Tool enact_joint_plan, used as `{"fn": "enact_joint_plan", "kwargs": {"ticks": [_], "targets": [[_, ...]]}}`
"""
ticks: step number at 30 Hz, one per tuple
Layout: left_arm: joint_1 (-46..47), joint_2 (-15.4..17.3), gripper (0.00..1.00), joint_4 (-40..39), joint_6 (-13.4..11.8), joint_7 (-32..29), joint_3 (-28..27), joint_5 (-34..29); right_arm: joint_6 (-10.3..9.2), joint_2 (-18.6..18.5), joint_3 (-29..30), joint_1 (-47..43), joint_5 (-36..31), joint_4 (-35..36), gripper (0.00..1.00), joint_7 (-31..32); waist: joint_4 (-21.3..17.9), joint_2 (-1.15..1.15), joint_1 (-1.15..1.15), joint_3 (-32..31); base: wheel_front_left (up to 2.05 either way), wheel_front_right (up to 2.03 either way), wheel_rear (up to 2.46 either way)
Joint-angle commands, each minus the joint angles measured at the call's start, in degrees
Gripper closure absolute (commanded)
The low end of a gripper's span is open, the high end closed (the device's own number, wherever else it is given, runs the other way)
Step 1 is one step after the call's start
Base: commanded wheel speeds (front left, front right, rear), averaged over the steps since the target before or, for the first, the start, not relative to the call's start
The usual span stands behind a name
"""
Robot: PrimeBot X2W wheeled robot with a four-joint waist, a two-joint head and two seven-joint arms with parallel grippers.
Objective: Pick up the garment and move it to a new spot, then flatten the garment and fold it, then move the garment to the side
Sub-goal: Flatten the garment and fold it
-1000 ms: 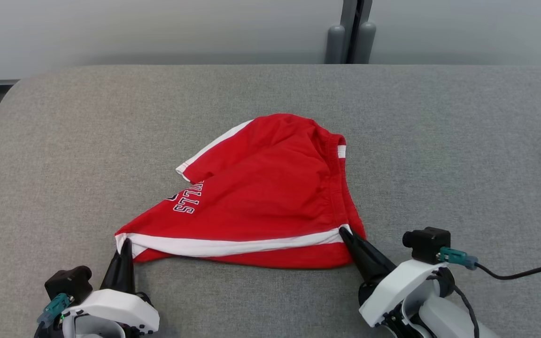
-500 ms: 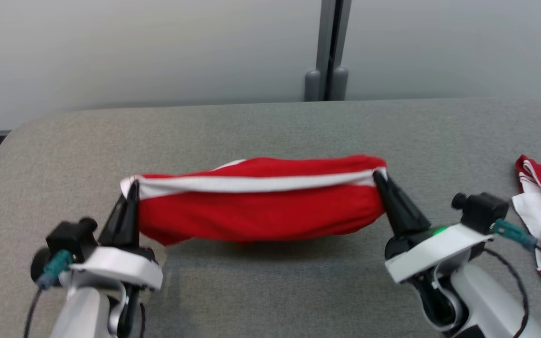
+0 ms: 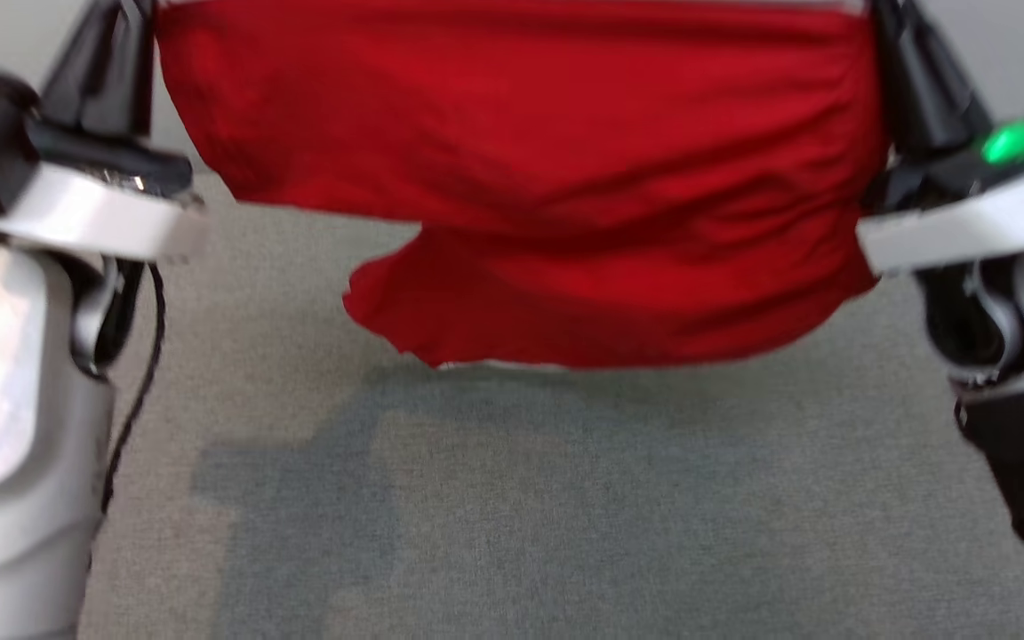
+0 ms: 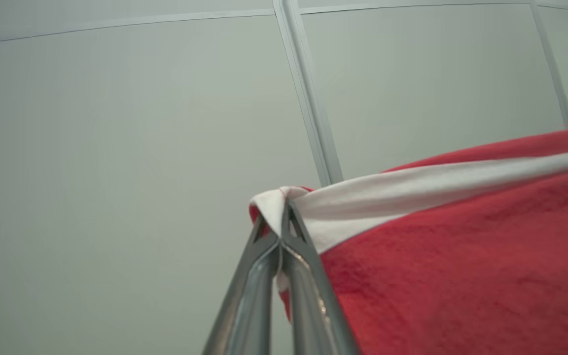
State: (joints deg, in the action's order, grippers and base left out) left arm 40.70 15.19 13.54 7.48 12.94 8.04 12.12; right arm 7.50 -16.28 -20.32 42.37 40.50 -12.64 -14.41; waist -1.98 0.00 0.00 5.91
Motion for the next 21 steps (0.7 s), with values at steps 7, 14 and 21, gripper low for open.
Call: {"fn": "enact_joint_plan", "kwargs": {"ticks": [7,14,21], "targets": [[15.28,1.72,1.00,5.11,-0.96,-0.86,0.98,-2.94,-0.02,3.20,3.95,16.02,-8.24,-7.81,1.00,1.36,1.94,0.00,0.00,14.46,0.00,0.00,0.00],[29.36,0.94,1.00,11.87,-3.57,1.12,1.09,-5.53,-0.02,6.89,5.63,31.68,-18.06,-15.80,1.00,-0.38,3.83,0.00,0.00,22.67,0.00,0.00,0.00],[34.24,-1.16,1.00,15.03,-3.75,2.21,0.82,-5.30,-0.02,9.39,9.27,36.02,-24.95,-21.13,1.00,-0.81,5.86,0.00,0.00,26.03,0.00,0.00,0.00]]}}
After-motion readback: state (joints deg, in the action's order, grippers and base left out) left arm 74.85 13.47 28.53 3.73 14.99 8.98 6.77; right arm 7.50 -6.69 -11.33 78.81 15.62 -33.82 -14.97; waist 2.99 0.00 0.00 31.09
